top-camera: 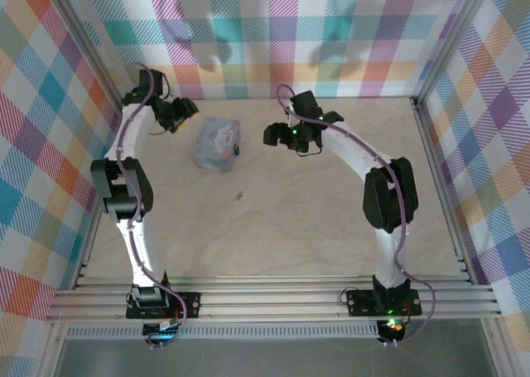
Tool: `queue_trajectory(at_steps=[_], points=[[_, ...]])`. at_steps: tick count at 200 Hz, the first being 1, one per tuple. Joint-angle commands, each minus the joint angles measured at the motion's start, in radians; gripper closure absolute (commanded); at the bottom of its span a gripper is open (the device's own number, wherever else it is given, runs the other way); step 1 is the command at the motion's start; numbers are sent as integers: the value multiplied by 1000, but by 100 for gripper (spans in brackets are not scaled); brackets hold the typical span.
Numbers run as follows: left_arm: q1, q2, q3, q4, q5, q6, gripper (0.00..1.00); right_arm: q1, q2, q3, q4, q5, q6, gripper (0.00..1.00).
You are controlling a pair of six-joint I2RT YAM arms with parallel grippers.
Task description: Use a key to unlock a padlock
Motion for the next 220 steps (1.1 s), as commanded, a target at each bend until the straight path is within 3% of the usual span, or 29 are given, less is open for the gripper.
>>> queue_trajectory(at_steps=[1, 21, 37, 74, 161, 188, 220], points=[[-12, 180, 193, -110, -44, -58, 42, -1, -45, -47, -28, 11, -18, 16], [-15, 319, 397, -168, -47, -70, 42, -3, -77, -98, -40, 43, -36, 15], [-20, 374, 459, -163, -27, -86, 43, -8, -108, -139, -40, 60, -41, 15], [-73, 390, 430, -125, 51, -65, 44, -21, -179, -231, -6, 70, -31, 15], [-322, 382, 391, -84, 200, 89, 48, -21, -338, -423, 53, 63, 11, 15], [-387, 342, 403, -97, 155, 135, 45, -23, -351, -432, 37, 48, -1, 15], [-373, 242, 381, -113, 69, 129, 41, -34, -299, -377, 2, -5, -17, 15]])
